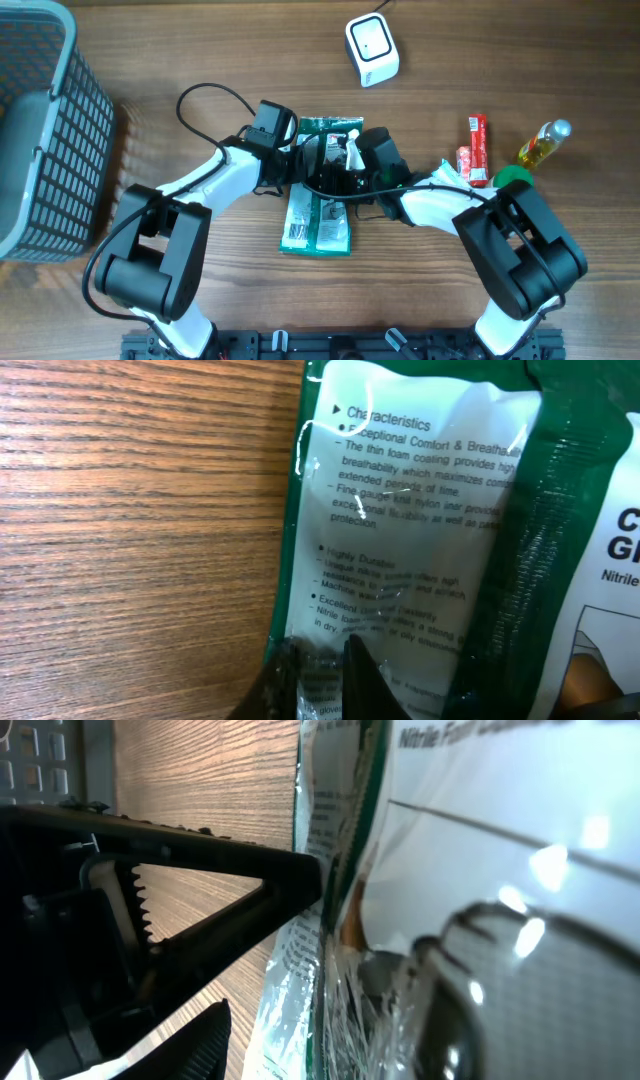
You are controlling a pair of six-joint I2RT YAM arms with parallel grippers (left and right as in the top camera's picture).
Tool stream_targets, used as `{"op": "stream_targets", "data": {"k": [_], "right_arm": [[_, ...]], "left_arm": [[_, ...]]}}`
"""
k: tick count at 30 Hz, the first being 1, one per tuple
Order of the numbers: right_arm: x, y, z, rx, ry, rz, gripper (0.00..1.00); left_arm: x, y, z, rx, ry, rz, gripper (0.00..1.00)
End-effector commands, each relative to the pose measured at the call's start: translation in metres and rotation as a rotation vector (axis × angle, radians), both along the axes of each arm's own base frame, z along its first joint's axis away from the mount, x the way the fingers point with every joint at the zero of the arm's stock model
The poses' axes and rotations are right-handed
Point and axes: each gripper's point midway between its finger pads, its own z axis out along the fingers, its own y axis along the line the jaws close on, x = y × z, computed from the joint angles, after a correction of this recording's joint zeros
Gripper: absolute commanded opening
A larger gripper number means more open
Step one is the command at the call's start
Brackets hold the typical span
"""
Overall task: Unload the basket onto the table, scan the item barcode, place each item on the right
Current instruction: 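Grasp the glove pack with the right gripper beside the left gripper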
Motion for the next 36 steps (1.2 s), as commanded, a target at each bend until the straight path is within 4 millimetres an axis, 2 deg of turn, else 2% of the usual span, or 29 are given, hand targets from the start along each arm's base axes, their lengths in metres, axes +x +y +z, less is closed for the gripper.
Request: {"op": "stream_targets", "data": {"k": [1,7,15,25,26,29,31,32,34,36], "right_arm": [[-0.014,-0.002,-0.019,-0.020,0.053,0.027,0.57],[-0.016,0.000,-0.012,0.011,0.059,0.051,0.64],[-0.003,-0.017,-0.007,-0.002,0.009,0.044,0.54],[0.008,-0.011,0.003,0.030,-0.076,0.054,0.50],[0.010,-0.010,0.005,0.032,-0.099,0.064,0.48],[0.010,-0.010,0.005,0.032,-0.099,0.065,0.25],[0.010,-0.010,0.005,0.032,-0.100,0.065,0.14],[0.010,-0.010,0.005,0.032,-0.100,0.065,0.11],[0.010,-0.010,0.005,0.028,-0.115,0.077,0.05],[0.010,-0.010,0.005,0.027,-0.118,0.078,0.04]], "left_arm": [[-0.014,0.005,-0.021,0.040,0.058,-0.003,0.09],[-0.004,0.018,-0.020,0.039,0.041,0.033,0.08],[-0.002,0.023,-0.020,0.041,0.039,0.042,0.08],[-0.002,0.023,-0.020,0.040,0.038,0.042,0.08],[-0.001,0.023,-0.020,0.040,0.038,0.042,0.08],[-0.001,0.023,-0.020,0.039,0.036,0.042,0.08],[-0.002,0.023,-0.019,0.040,0.039,0.042,0.07],[-0.001,0.023,-0.015,0.037,0.030,0.044,0.09],[0.010,0.027,0.006,0.016,-0.030,0.062,0.14],[0.020,0.038,0.029,-0.003,-0.088,0.098,0.15]]}}
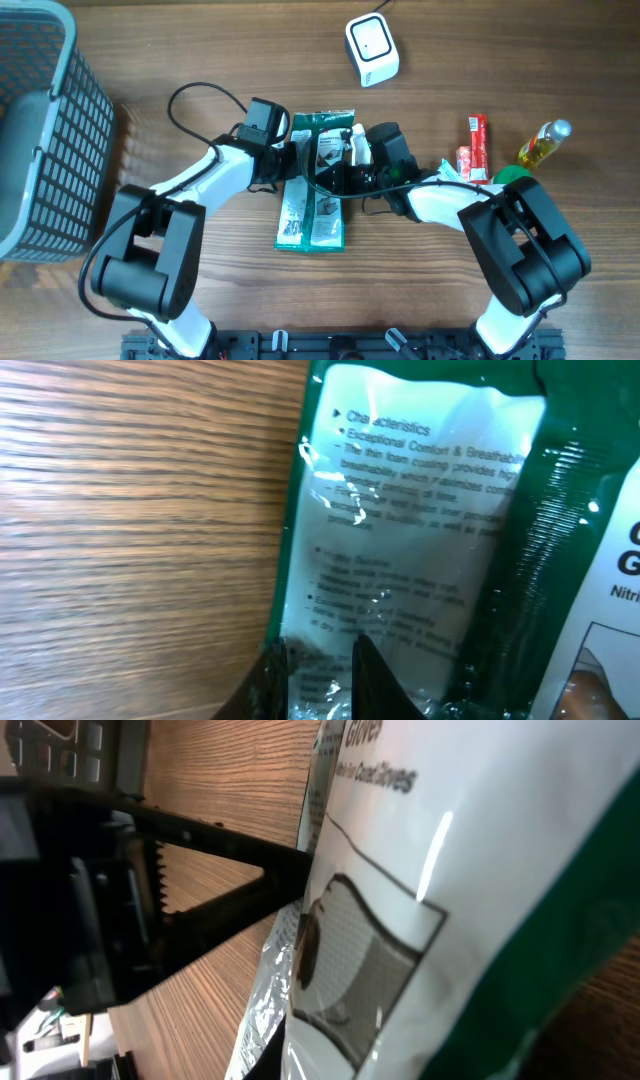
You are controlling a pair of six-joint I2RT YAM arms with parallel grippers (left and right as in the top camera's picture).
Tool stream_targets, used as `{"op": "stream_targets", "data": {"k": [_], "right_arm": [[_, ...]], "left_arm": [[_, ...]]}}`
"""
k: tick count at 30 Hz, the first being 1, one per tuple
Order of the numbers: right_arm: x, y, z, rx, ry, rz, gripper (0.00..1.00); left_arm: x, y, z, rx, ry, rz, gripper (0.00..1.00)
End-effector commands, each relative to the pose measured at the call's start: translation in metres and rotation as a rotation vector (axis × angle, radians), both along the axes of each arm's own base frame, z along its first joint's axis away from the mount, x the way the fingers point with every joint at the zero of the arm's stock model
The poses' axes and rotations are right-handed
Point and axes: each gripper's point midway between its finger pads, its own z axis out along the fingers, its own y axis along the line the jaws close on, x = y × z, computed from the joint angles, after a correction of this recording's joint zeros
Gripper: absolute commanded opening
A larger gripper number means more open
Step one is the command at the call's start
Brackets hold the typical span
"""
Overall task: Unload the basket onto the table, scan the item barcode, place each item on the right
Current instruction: 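Grasp the glove pack with the right gripper beside the left gripper, then release the left gripper and lift the glove pack with the right gripper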
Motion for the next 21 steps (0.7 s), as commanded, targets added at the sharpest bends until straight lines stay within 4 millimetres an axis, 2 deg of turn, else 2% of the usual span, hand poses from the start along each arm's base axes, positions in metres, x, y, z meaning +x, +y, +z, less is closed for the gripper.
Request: {"op": "stream_targets", "data": {"k": [1,6,10,12,13,14,15,21], "right_arm": [[-0.002,-0.002,-0.004,-0.012,-0.025,0.023,0.04],[0.001,-0.001,-0.002,-0.018,-0.090,0.054,0.05],[0.001,-0.001,-0.002,-0.017,-0.085,0.057,0.04],[0.003,0.001,0.003,-0.008,-0.115,0.068,0.04],[0.004,0.004,0.008,-0.003,-0.155,0.100,0.04],[0.004,0.006,0.014,0.005,-0.187,0.127,0.04],[0.005,0.010,0.026,0.020,-0.219,0.151,0.04],[0.017,0.016,0.111,-0.034,-0.373,0.269,0.04]], "left_arm": [[0.016,0.030,0.037,-0.005,-0.101,0.075,0.15],[0.036,0.083,0.080,-0.010,-0.217,0.216,0.21],[0.041,0.122,0.080,0.052,-0.231,0.317,0.29],[0.044,0.140,0.080,0.106,-0.244,0.365,0.44],[0.044,0.147,0.080,0.125,-0.248,0.383,0.62],[0.044,0.150,0.080,0.132,-0.248,0.393,0.89],[0.044,0.152,0.080,0.132,-0.246,0.398,1.00],[0.044,0.153,0.080,0.133,-0.246,0.399,1.00]]}}
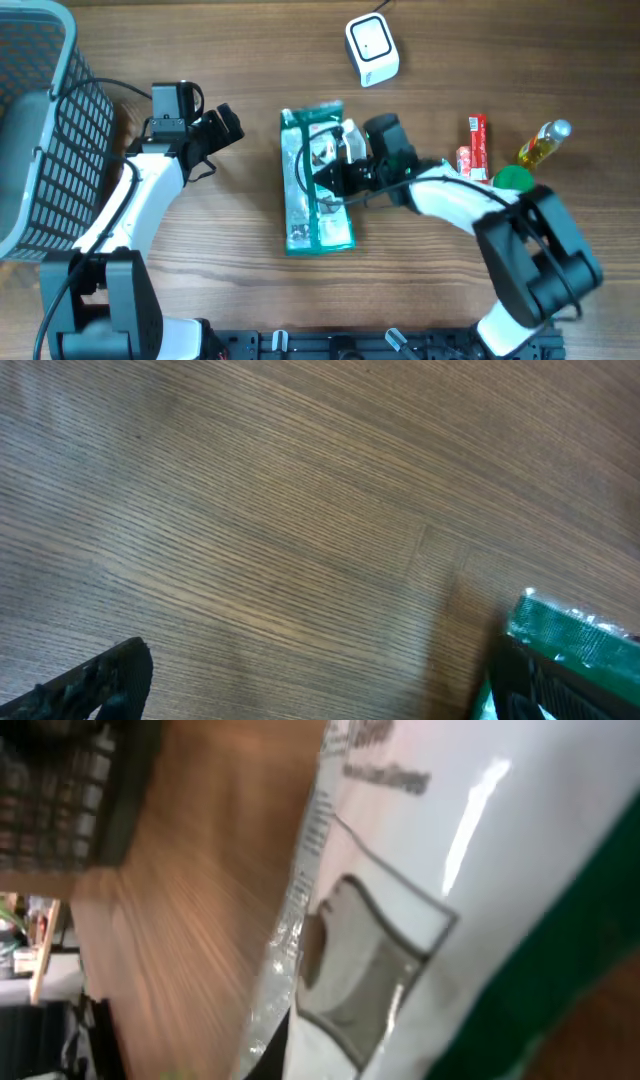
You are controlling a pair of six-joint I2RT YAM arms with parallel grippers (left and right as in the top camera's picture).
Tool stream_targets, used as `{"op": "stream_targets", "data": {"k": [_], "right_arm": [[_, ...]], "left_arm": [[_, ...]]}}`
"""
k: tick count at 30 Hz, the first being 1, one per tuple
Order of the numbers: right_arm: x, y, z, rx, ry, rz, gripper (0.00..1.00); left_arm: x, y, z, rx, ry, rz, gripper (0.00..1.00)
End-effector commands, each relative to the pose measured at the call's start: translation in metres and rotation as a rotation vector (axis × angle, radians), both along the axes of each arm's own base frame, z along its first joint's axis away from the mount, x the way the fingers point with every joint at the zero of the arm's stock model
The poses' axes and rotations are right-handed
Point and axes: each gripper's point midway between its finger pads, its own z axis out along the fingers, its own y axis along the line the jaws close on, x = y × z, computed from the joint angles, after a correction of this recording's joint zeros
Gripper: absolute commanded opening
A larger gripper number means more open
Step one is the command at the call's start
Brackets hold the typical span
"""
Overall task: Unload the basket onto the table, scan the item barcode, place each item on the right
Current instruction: 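Release the left gripper and lift the glove pack with the right gripper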
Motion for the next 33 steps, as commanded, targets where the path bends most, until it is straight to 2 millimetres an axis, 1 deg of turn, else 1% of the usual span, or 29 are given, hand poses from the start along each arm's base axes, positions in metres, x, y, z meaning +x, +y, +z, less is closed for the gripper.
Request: {"op": "stream_targets", "data": {"k": [1,3,6,7,9,11,13,15,17,19,21,24,27,31,33], "right_arm": [[0.024,0.009,0.102,-0.013,-0.289,0.126,0.04],[0.029,-0.003,0.130,-0.140,-0.357,0.171,0.04],[0.029,-0.021,0.170,-0.311,-0.513,0.313,0.04],[0.030,-0.027,0.180,-0.363,-0.570,0.358,0.04],[0.034,-0.036,0.191,-0.444,-0.663,0.420,0.04],[0.043,-0.044,0.191,-0.548,-0.786,0.513,0.04],[0.057,-0.055,0.185,-0.679,-0.895,0.605,0.04],[0.074,-0.060,0.184,-0.766,-0.962,0.618,0.04],[0.110,-0.065,0.190,-0.889,-1.040,0.530,0.04],[0.129,-0.065,0.192,-0.952,-1.099,0.510,0.04],[0.153,-0.065,0.194,-1.025,-1.164,0.469,0.04],[0.176,-0.064,0.190,-1.106,-1.226,0.460,0.04],[0.199,-0.057,0.189,-1.125,-1.278,0.388,0.04],[0.229,-0.049,0.174,-1.197,-1.359,0.368,0.04],[0.244,-0.048,0.165,-1.230,-1.378,0.313,0.04]], "left_arm": [[0.000,0.006,0.002,0.022,-0.007,0.011,1.00],[0.000,0.006,0.002,0.022,-0.007,0.010,1.00],[0.000,0.006,0.002,0.022,-0.007,0.010,1.00],[0.000,0.006,0.002,0.022,-0.007,0.010,1.00],[0.000,0.006,0.002,0.022,-0.007,0.010,1.00],[0.000,0.006,0.002,0.022,-0.007,0.010,1.00],[0.000,0.006,0.002,0.022,-0.007,0.011,1.00],[0.000,0.006,0.002,0.022,-0.007,0.010,1.00],[0.000,0.006,0.002,0.022,-0.007,0.011,1.00],[0.000,0.006,0.002,0.022,-0.007,0.010,1.00],[0.000,0.006,0.002,0.022,-0.007,0.011,1.00],[0.000,0.006,0.002,0.022,-0.007,0.011,1.00],[0.000,0.006,0.002,0.022,-0.007,0.010,1.00],[0.000,0.006,0.002,0.022,-0.007,0.010,1.00],[0.000,0.006,0.002,0.022,-0.007,0.011,1.00]]}}
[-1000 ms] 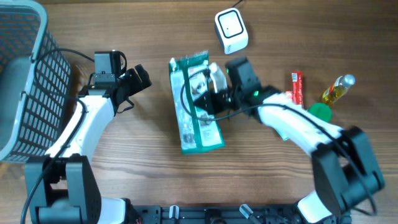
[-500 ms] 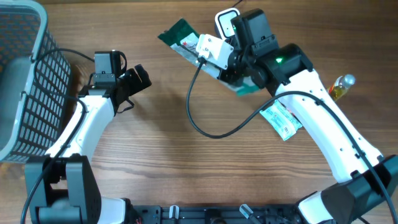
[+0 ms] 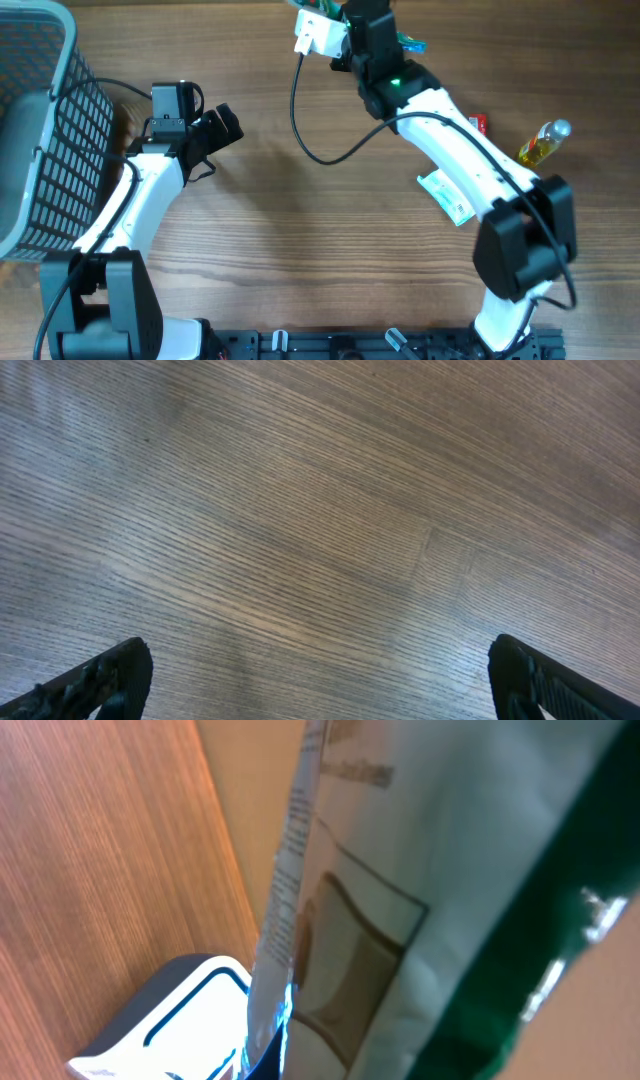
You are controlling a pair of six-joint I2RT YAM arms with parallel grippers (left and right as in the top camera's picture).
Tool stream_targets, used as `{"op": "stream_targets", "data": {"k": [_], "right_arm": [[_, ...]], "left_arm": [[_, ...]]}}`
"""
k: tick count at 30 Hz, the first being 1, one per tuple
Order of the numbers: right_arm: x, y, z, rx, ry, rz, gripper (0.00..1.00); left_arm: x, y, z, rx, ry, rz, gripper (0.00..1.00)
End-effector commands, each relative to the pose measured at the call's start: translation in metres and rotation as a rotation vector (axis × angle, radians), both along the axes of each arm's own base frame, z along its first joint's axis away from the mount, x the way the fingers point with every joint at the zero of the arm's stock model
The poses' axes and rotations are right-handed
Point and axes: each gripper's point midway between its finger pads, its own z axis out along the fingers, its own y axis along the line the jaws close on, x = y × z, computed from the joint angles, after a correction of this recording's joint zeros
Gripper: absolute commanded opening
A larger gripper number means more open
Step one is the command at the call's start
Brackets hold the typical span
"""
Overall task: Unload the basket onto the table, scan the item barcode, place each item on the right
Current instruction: 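Release the left gripper and lift the glove pack with the right gripper, then hold the glove pack up before the scanner window with the right gripper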
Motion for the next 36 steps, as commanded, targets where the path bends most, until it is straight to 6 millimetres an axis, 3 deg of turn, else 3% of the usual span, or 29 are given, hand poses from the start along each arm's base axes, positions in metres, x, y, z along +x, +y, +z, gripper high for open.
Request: {"op": "stream_targets", "data": {"k": [1,6,14,23,31,36], "right_arm": [[0.024,-0.004,-0.019,-0.050,-0.058,-0.063,0.04],[0.045,0.005,-0.040,-0.064,-0.136,-0.063,0.04],[0.050,0.005,-0.064,-0.055,-0.110,-0.070,0.04],[0.044,0.002,-0.082,0.278,0.029,-0.226,0.04],[0.041,0.013,-0.084,0.515,0.105,-0.267,0.10],[0.047,0.013,-0.072,0.610,0.075,-0.282,0.09]], "left_arm": [[0.000,0.003,0.002,0.010,-0.006,0.003,1.00],[0.000,0.003,0.002,0.011,-0.006,0.002,1.00],[0.000,0.003,0.002,0.010,-0.006,0.002,1.00],[0.000,0.003,0.002,0.010,-0.006,0.003,1.00],[0.000,0.003,0.002,0.011,-0.006,0.002,1.00],[0.000,0.003,0.002,0.011,-0.006,0.002,1.00]]}}
